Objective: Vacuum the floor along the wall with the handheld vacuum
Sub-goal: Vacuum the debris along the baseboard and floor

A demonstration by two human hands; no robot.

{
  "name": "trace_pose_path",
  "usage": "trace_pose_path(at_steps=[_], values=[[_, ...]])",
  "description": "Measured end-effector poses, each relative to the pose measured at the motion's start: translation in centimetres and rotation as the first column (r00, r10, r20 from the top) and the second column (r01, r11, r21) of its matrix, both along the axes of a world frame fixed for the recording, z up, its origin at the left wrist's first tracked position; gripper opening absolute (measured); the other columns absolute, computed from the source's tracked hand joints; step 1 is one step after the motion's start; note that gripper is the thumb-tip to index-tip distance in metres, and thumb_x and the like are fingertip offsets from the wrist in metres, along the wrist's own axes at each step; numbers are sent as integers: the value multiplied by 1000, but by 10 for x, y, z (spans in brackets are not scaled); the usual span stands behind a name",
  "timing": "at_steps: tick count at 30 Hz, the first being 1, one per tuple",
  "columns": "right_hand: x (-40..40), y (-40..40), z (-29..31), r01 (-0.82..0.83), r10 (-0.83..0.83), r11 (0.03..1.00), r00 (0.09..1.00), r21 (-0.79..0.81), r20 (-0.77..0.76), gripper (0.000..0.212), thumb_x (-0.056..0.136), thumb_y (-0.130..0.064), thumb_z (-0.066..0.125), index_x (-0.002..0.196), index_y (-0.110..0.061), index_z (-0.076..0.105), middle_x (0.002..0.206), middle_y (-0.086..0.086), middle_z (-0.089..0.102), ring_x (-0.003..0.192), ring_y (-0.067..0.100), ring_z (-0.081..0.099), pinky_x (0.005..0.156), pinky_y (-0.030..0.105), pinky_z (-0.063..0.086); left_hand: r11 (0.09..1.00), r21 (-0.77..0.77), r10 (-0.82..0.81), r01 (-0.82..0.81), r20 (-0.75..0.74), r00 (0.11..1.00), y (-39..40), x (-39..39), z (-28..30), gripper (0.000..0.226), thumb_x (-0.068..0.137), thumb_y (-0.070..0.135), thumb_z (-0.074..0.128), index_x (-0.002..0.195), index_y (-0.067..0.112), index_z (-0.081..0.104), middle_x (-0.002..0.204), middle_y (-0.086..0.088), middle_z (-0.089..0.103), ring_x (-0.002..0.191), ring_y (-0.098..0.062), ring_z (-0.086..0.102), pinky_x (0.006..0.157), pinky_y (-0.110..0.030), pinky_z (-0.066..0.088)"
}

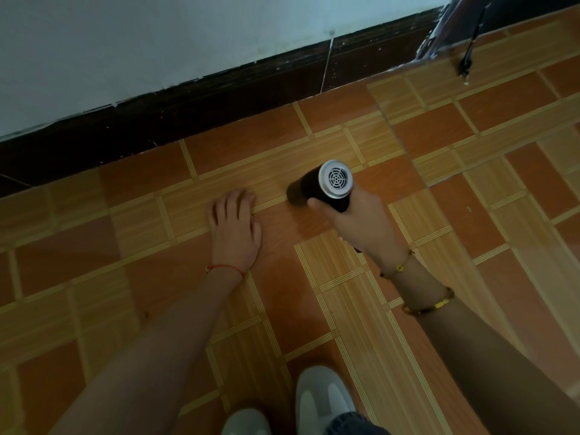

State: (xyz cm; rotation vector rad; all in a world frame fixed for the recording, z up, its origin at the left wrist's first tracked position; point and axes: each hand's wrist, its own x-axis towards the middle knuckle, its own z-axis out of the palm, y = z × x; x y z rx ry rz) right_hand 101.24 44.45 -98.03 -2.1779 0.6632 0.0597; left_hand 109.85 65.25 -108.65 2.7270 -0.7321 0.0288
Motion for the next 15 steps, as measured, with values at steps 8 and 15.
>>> trace_pose_path(at_steps=[8, 15], values=[[-9, -7, -2, 112, -112, 993, 994, -34, 4, 68, 75, -70, 64, 125, -24, 56, 90, -5, 70, 80, 19, 69, 74, 38, 58, 1000, -28, 7, -7, -31, 1000, 8, -3, 3, 45, 94, 22, 34, 136, 14, 48, 140, -11, 47, 134, -30, 41, 120, -53, 22], [-7, 32, 1, -168, 178, 969, 983, 179, -40, 39, 87, -42, 70, 120, -31, 54, 68, -20, 54, 63, -3, 53, 64, 15, 42, 983, -96, 155, -156, -20, 988, 50, -6, 5, 39, 95, 19, 40, 133, 13, 51, 140, -12, 48, 133, -31, 39, 119, -53, 24]])
